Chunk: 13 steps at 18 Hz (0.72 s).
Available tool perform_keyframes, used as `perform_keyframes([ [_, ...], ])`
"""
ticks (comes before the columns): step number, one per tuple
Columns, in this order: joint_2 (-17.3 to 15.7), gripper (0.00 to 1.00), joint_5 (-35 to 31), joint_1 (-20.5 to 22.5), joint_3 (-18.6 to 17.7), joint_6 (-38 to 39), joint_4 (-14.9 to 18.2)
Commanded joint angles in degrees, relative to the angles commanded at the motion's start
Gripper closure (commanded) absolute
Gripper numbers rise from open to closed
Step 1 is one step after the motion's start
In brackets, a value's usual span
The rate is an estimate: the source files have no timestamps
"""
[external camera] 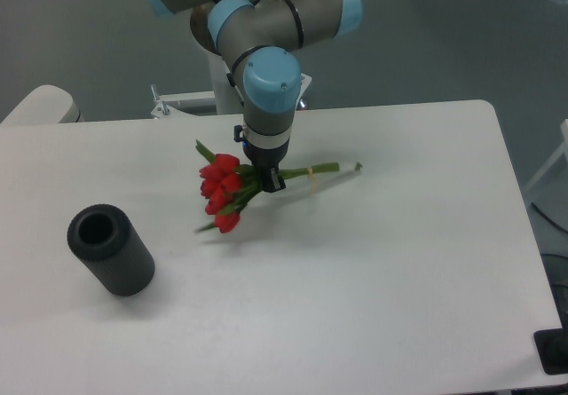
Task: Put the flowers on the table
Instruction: 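Lower the tulips flat onto the table surface, then open the gripper, release the stems, and lift the gripper away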
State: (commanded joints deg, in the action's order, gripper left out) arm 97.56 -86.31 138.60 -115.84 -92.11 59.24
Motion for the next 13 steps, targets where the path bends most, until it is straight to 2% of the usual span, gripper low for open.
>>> perform_keyframes([
  [6,0.53,0.0,-0.09,1.49,2.19,-0.61,0.09],
  [10,1.05,0.0,-0.09,5.0,5.0,-3.51,0.09],
  [13,3.16,0.0,-0.09,6.85,8.43,-4.13,0.09],
])
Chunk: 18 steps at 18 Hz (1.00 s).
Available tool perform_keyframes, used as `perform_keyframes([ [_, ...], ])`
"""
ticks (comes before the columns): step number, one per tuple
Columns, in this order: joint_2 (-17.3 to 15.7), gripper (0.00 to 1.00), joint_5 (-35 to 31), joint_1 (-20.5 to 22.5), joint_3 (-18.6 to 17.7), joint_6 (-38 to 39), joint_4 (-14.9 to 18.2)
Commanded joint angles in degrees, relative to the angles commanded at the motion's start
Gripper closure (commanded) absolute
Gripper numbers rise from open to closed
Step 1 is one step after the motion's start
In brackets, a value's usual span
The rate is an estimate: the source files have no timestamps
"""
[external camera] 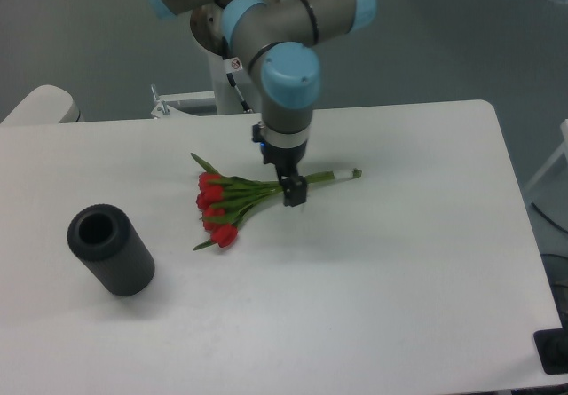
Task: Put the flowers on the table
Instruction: 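Open the gripper, release the stems, and lift the gripper away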
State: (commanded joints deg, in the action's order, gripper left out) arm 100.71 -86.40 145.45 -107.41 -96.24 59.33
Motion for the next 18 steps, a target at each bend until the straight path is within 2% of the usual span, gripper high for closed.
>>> perform_keyframes([
  [11,12.22,0.0,-0.44,2.91,17.75,0.97,1.23],
  [14,14.77,0.0,-4.12,3.43,20.31,0.09,1.32],
  [18,18.28,0.0,-4.48,3.52,24.53,0.0,2.02],
])
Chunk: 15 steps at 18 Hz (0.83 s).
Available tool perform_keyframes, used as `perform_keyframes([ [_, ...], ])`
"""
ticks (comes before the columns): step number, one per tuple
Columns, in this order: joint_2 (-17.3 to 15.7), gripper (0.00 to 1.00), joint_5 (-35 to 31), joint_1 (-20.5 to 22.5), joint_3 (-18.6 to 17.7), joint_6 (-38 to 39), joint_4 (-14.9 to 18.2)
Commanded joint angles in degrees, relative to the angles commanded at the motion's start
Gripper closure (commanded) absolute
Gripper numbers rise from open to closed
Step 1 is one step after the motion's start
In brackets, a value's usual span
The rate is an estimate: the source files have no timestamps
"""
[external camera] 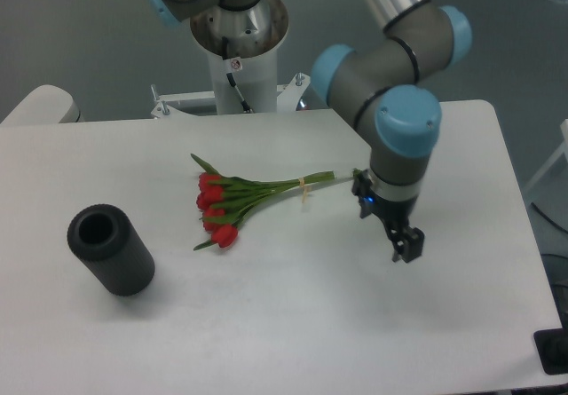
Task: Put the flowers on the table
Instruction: 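Open the gripper, release the stems, and lift the gripper away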
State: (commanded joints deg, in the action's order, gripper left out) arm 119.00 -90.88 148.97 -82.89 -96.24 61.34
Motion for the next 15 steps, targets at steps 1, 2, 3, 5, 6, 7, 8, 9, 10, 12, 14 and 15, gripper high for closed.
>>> perform_keyframes([
  [1,0.35,0.0,0.09,0.0,0.44,0.0,0.18],
  [2,0.62,0.0,0.09,0.0,0.62,0.0,0.18],
  [3,0.71,0.0,0.0,0.0,0.62,0.0,0.18],
  [5,0.62,0.0,-0.09,-0.17,0.19,0.09,0.27],
  [6,0.53,0.0,-0.09,-0.26,0.1,0.09,0.18],
  [7,0.53,0.0,-0.09,-0.26,0.01,0.09,0.18],
  [8,0.53,0.0,-0.09,-0.26,0.01,0.09,0.27],
  [9,0.53,0.0,-0.09,-0.35,-0.08,0.09,0.27],
  [10,0.53,0.0,-0.09,-0.26,-0.08,0.09,0.18],
  [12,0.53,0.0,-0.09,-0.35,-0.08,0.09,0.18],
  [14,0.53,0.0,-0.09,-0.35,-0.08,0.09,0.18],
  [15,0.53,0.0,-0.09,-0.35,-0.17,0.09,0.18],
])
